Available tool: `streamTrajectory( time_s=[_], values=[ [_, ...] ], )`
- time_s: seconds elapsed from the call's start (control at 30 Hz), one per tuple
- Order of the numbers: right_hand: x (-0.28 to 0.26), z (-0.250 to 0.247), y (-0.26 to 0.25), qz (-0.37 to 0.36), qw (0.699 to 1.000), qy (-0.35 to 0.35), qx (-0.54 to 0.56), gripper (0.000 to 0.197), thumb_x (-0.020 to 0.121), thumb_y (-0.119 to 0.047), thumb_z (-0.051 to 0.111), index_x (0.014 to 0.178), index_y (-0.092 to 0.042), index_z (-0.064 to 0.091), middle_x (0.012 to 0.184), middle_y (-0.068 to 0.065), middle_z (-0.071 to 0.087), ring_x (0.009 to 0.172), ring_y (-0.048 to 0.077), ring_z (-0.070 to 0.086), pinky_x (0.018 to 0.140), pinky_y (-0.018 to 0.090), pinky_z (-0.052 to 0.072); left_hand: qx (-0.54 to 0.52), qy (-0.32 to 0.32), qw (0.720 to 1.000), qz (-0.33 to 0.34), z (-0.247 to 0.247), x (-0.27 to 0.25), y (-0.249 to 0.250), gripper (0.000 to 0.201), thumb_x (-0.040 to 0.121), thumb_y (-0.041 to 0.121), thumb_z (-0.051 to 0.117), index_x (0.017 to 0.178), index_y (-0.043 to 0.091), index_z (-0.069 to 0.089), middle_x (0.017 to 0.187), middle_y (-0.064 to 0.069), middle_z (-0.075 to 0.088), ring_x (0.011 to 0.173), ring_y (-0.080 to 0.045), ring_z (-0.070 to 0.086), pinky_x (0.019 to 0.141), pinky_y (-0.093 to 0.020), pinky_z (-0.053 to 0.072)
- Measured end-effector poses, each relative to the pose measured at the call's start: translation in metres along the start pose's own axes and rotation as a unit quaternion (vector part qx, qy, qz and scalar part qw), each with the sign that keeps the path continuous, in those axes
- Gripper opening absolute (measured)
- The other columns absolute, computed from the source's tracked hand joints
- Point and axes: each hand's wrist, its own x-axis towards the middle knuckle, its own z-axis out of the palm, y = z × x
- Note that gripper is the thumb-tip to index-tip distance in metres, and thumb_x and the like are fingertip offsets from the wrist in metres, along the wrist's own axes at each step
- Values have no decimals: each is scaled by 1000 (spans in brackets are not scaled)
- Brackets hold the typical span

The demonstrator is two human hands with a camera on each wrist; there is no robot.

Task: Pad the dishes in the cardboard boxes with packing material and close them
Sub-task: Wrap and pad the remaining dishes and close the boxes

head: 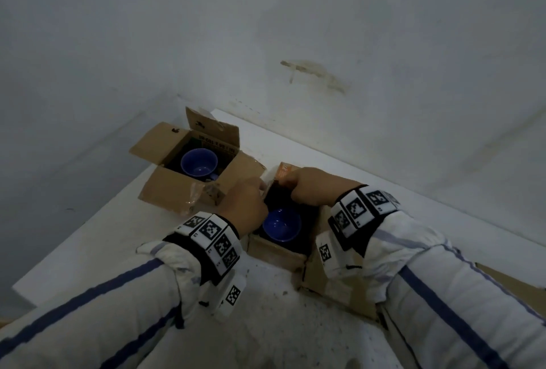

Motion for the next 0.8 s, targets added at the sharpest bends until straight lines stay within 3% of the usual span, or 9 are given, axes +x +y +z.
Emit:
streamTrajectory(
  time_s=[0.07,0.17,0.23,0.33,0.43,0.5,0.6,0.73,0.8],
  values=[
    [-18,-2,14,13,999,25,29,42,89,-6,49,130,-14,54,130,10,54,117,24,50,83,23,37,-25,6,999,23,9,-3,15,30,85,0,52,111,15,51,115,-10,54,101,-26,54,86,-34,49],
    [-47,6,46,43,994,60,75,41,88,-9,52,128,-16,56,130,9,56,118,24,51,93,30,42,-11,14,998,62,31,-11,50,19,86,5,50,100,18,52,99,-2,51,93,-21,51,82,-29,44],
    [-71,17,72,71,987,84,115,41,88,-11,53,129,-17,56,131,6,56,120,21,51,97,28,41,-10,-1,996,85,53,-17,75,16,87,7,49,96,20,52,98,-1,55,94,-19,53,85,-29,45],
    [-113,38,118,119,972,109,174,39,89,-12,53,127,-18,57,132,4,55,120,19,52,92,23,40,5,-56,993,108,100,-28,112,23,88,10,48,107,19,55,113,-4,56,100,-19,55,88,-31,48],
    [-160,61,168,171,952,135,214,35,90,-13,50,123,-17,60,129,3,58,117,20,54,95,27,43,25,-106,987,122,154,-48,151,20,90,16,43,104,27,52,111,0,56,94,-17,57,85,-35,51],
    [-194,77,202,206,932,160,251,34,89,-13,50,121,-18,62,123,1,60,113,19,56,92,27,45,34,-147,981,123,193,-64,177,22,91,19,42,108,28,53,115,0,58,102,-19,57,91,-36,49],
    [-241,102,253,251,906,200,275,29,88,-9,49,110,-16,67,104,-2,61,102,19,58,85,27,44,52,-211,965,150,249,-88,216,28,93,15,42,116,19,57,121,-4,58,110,-23,55,96,-36,46],
    [-297,132,319,340,868,244,268,28,88,-7,51,110,-11,68,118,4,64,111,22,58,88,23,41,56,-269,948,162,313,-110,252,36,90,14,48,124,19,53,129,-3,54,116,-21,52,100,-33,43],
    [-322,146,349,384,858,234,247,25,90,-10,49,107,-10,68,118,8,64,110,25,58,91,28,43,60,-280,944,161,339,-118,264,37,88,12,50,124,18,54,128,-3,54,117,-21,52,101,-33,43]
  ],
)
